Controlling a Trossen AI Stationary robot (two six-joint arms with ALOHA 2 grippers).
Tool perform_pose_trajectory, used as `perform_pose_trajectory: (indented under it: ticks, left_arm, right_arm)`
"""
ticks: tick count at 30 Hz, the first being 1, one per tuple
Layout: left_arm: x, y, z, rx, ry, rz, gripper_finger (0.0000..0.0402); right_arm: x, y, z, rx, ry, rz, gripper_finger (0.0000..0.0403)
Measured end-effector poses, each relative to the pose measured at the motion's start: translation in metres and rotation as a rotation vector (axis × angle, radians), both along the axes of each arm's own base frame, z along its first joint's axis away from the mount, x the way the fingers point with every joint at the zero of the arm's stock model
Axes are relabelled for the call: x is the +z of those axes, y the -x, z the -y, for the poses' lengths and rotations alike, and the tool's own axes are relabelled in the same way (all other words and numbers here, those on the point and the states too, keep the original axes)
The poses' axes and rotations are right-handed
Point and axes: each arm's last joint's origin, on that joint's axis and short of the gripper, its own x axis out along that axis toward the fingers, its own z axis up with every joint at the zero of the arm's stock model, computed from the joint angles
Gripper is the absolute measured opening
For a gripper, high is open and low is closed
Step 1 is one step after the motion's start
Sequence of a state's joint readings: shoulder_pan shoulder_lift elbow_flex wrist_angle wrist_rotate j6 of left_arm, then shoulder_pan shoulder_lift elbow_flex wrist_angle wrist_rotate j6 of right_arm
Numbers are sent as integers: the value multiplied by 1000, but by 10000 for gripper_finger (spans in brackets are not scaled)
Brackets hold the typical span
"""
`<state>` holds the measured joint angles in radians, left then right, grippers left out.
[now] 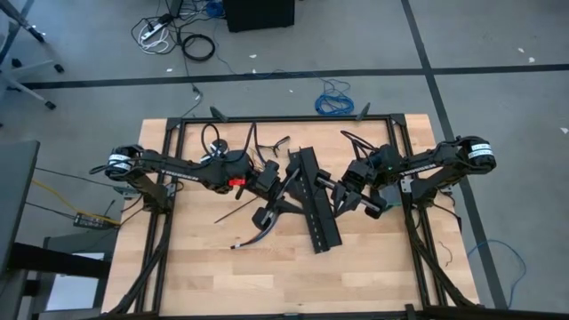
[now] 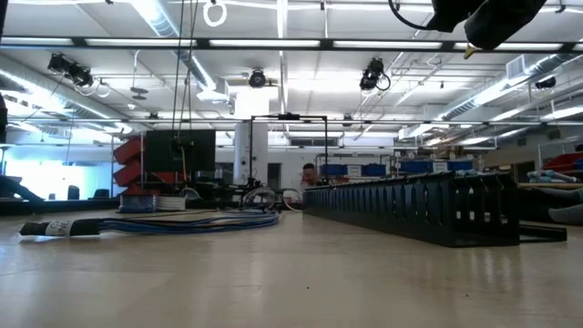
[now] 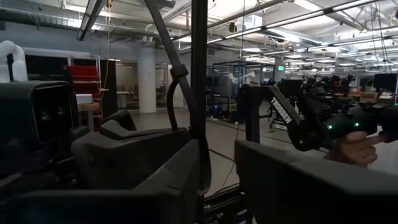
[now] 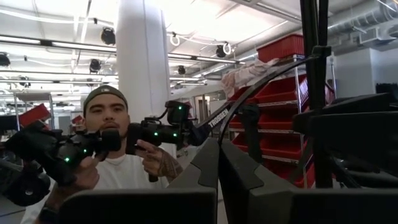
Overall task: Ziptie cables
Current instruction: Wrap the black zip tie on the cable
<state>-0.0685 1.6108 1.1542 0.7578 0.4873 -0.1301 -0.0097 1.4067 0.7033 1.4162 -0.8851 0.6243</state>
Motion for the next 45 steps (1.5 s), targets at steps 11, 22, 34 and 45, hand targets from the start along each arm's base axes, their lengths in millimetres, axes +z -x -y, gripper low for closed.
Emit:
perform_pose_trajectory:
  ticks: [11,22,34,45]
  left_arm:
    - [0,0,0,13,-41,30,3]
    - [1,0,0,16,-39,36,0]
    - [14,12,-1,27,-103,70,0]
    - [29,67,28,683,-301,-257,0]
  right_arm:
    - [0,0,0,-14,-5,6,0]
    - [0,-2,11,-61,-23,-15,103]
    - [-5,2,71,-182,-8,-124,255]
    - [-13,8,109,-340,50,-147,251]
